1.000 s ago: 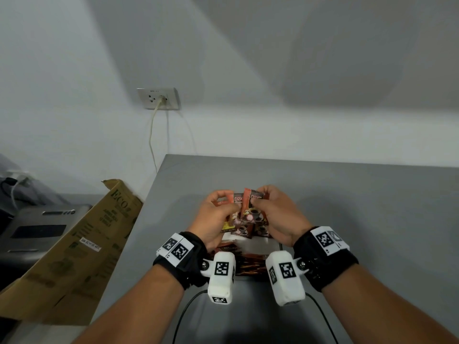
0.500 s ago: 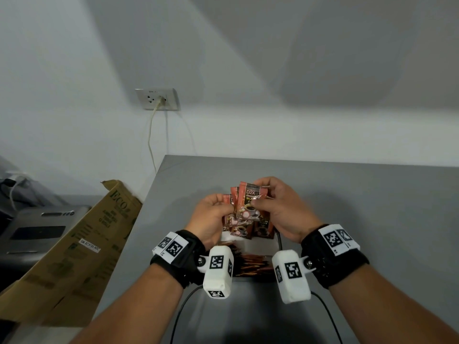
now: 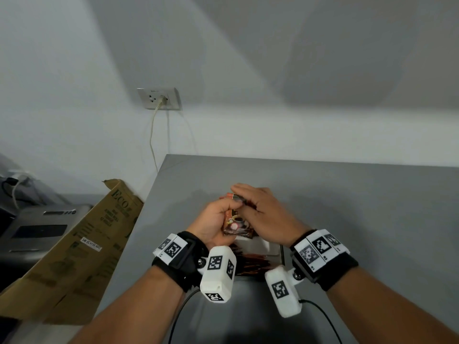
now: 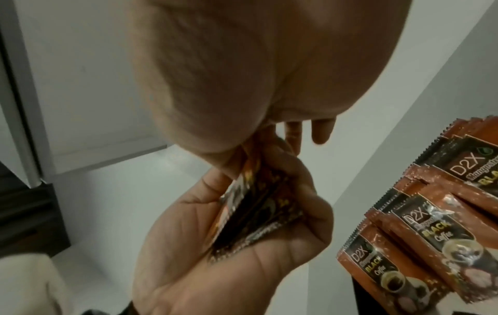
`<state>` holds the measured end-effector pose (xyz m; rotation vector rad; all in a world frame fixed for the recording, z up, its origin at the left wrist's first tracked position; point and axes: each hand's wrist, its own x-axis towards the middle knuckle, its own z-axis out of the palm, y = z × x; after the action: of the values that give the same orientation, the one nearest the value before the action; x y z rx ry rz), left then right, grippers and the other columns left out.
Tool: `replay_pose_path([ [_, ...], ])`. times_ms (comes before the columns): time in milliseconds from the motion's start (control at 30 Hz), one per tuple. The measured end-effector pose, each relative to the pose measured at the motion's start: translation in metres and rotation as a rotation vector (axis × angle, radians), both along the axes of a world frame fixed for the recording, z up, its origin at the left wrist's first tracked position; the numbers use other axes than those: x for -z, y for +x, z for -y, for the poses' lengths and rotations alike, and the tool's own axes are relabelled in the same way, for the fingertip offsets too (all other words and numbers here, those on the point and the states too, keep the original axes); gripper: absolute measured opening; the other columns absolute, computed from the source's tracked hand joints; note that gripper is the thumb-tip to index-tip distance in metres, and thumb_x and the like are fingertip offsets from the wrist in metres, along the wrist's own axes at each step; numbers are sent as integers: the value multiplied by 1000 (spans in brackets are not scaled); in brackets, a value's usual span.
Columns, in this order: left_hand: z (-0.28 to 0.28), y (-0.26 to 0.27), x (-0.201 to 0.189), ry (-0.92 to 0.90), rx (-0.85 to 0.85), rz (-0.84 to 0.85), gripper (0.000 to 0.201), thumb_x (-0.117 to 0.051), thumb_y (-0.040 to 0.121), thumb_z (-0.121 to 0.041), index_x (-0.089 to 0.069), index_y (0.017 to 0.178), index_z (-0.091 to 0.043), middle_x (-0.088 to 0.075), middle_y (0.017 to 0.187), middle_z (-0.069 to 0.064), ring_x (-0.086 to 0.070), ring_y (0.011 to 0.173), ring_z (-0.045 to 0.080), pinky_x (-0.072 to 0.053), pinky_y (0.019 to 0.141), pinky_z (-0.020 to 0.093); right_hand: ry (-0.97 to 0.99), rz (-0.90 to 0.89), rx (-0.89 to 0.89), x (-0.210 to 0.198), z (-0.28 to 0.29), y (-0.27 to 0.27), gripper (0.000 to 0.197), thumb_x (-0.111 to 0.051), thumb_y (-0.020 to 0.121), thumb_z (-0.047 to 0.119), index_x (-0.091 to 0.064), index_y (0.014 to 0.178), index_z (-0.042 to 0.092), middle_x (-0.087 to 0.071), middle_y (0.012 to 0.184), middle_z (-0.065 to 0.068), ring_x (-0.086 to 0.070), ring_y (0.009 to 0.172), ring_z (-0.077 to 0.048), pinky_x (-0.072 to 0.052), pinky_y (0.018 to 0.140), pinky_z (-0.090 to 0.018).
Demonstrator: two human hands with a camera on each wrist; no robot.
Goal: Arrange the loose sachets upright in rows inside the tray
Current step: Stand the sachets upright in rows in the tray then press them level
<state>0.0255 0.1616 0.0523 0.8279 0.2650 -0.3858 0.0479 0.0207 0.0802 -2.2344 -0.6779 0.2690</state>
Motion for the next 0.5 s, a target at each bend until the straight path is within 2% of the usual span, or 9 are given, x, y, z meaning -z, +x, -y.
replay_pose_path([
  [67,-1,0,-4,-5,15,-8,28,-43,80,-6,-70,87,1,-68,85,19,-69,75,28,-56,72,34,70,-64,-68,-6,4,-3,55,-64,94,19,-46,146,21,-45,148,7,-31,130,-6,-24,108,-21],
  [133,-2,-1,-8,-47,17,-22,27,-39,79,0,-64,90,0,-66,81,18,-68,70,26,-58,65,32,-4,-11,-163,-8,7,-6,83,-82,77,27,-39,149,25,-40,149,11,-29,136,-4,-26,115,-27],
  [167,-2,-2,-9,-73,7,-18,28,-39,78,3,-60,94,-3,-63,81,17,-67,67,26,-57,61,31,-58,49,-203,-7,7,-5,91,-86,70,32,-39,147,27,-42,146,12,-32,135,-5,-27,115,-28],
  [233,-1,-4,-9,-127,-10,13,42,-43,69,8,-56,104,-12,-60,84,16,-65,67,26,-56,59,31,-105,126,-220,-2,5,-2,89,-88,64,37,-42,140,30,-49,137,13,-42,126,-8,-34,111,-32],
  [333,-1,-4,-4,-161,-1,20,73,-53,57,10,-53,124,-18,-61,95,18,-67,76,30,-58,63,35,-67,108,-220,-1,5,1,79,-85,65,33,-47,134,33,-53,129,16,-49,117,-8,-41,104,-37],
  [367,-2,-4,-2,-158,2,27,74,-53,57,9,-51,126,-18,-60,97,18,-66,80,30,-58,65,36,-66,99,-226,0,4,2,78,-84,66,33,-47,134,34,-53,129,17,-50,117,-8,-42,103,-37],
  [500,-1,-7,-3,-147,8,55,54,-49,66,8,-50,115,-15,-56,96,17,-61,82,28,-54,67,36,-81,99,-238,3,1,2,81,-84,66,36,-46,137,35,-52,131,17,-48,118,-7,-41,105,-36],
])
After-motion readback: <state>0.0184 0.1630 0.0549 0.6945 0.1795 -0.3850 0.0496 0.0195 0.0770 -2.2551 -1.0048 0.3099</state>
